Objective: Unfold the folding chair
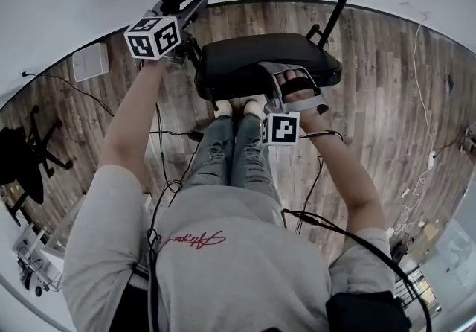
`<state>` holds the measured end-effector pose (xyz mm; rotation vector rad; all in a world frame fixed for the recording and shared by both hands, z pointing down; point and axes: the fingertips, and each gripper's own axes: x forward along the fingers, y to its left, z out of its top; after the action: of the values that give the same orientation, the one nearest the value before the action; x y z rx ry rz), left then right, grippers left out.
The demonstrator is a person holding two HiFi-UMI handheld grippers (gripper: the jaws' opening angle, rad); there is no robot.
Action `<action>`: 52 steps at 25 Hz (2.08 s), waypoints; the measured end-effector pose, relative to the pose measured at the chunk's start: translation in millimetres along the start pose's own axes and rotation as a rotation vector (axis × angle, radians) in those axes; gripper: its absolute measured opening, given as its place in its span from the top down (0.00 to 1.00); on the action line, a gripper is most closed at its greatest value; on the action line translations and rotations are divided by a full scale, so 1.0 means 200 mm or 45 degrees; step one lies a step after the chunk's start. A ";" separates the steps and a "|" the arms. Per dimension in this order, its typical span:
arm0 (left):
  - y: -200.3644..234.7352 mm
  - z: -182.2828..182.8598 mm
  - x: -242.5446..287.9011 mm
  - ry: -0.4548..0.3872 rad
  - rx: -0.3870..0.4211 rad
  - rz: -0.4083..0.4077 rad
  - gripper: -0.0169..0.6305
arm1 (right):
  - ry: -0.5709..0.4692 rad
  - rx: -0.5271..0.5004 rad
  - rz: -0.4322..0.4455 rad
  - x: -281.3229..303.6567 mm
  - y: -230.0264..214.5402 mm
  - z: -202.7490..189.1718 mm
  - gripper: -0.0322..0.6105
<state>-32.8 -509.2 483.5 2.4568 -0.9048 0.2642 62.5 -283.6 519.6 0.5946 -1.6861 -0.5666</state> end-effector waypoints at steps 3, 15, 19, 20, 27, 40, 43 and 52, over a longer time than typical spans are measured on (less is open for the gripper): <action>0.03 -0.01 0.00 0.008 -0.036 -0.011 0.58 | -0.023 -0.010 -0.068 -0.03 0.03 0.01 0.74; -0.01 -0.07 -0.09 -0.060 0.257 0.312 0.61 | -0.051 -0.013 -0.150 -0.15 0.19 0.01 0.72; 0.01 -0.13 -0.12 -0.118 0.355 0.416 0.61 | -0.038 -0.043 -0.166 -0.21 0.36 0.01 0.70; 0.02 -0.14 -0.14 -0.134 0.332 0.439 0.60 | -0.044 -0.052 -0.181 -0.22 0.39 0.02 0.70; 0.23 -0.30 -0.19 -0.177 0.049 0.481 0.51 | -0.090 -0.136 -0.267 -0.23 0.57 -0.02 0.69; 0.11 -0.46 -0.31 -0.261 0.015 0.458 0.51 | -0.145 -0.178 -0.550 -0.39 0.98 -0.06 0.67; 0.03 -0.53 -0.37 -0.222 0.115 0.547 0.51 | -0.131 -0.175 -0.567 -0.44 1.15 -0.08 0.65; -0.10 -0.76 -0.72 -0.416 0.213 0.611 0.51 | -0.112 -0.159 -0.703 -0.53 1.51 -0.12 0.61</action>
<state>-130.4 -338.1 556.4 2.4392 -1.6766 0.1021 79.5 11.9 643.1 0.9626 -1.5488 -1.0960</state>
